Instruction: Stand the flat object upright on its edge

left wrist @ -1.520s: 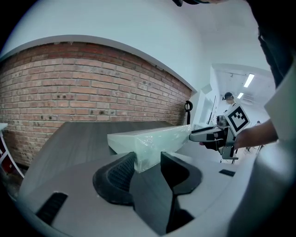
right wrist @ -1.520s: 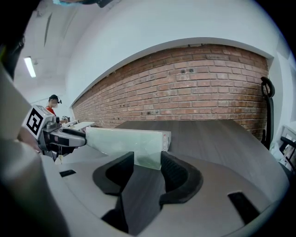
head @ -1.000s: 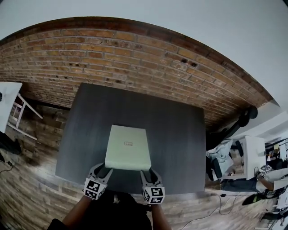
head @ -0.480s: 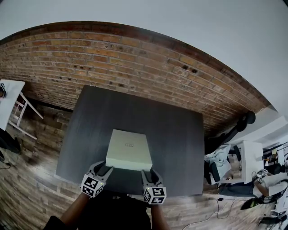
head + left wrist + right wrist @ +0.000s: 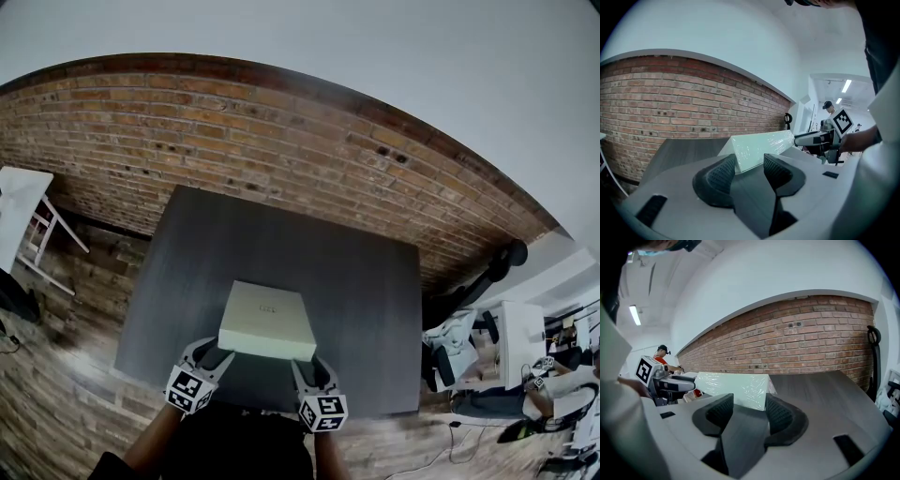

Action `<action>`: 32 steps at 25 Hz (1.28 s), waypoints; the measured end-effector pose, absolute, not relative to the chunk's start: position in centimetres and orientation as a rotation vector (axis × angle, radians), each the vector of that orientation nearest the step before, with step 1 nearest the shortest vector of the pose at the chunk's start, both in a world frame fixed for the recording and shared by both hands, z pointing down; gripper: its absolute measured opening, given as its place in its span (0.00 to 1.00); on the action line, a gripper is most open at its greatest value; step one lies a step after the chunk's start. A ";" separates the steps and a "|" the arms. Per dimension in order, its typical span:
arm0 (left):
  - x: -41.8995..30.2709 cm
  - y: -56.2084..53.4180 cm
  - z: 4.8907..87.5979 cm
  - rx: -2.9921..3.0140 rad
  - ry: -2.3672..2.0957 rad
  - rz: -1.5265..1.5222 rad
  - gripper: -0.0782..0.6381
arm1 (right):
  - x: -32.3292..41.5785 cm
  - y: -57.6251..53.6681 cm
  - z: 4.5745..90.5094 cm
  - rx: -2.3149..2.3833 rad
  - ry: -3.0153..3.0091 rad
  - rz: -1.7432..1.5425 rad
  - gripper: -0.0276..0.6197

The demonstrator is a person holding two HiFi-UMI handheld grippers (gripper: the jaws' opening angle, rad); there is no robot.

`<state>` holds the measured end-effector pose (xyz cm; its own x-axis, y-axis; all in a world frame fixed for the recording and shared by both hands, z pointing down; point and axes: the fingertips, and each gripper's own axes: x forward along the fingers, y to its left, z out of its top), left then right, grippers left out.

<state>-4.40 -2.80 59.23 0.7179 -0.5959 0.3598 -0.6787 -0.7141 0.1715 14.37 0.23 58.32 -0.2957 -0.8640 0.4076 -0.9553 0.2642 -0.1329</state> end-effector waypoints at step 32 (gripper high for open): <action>-4.4 -3.7 56.8 2.761 -1.074 0.394 0.39 | 14.9 -0.7 55.2 1.714 -2.334 0.331 0.33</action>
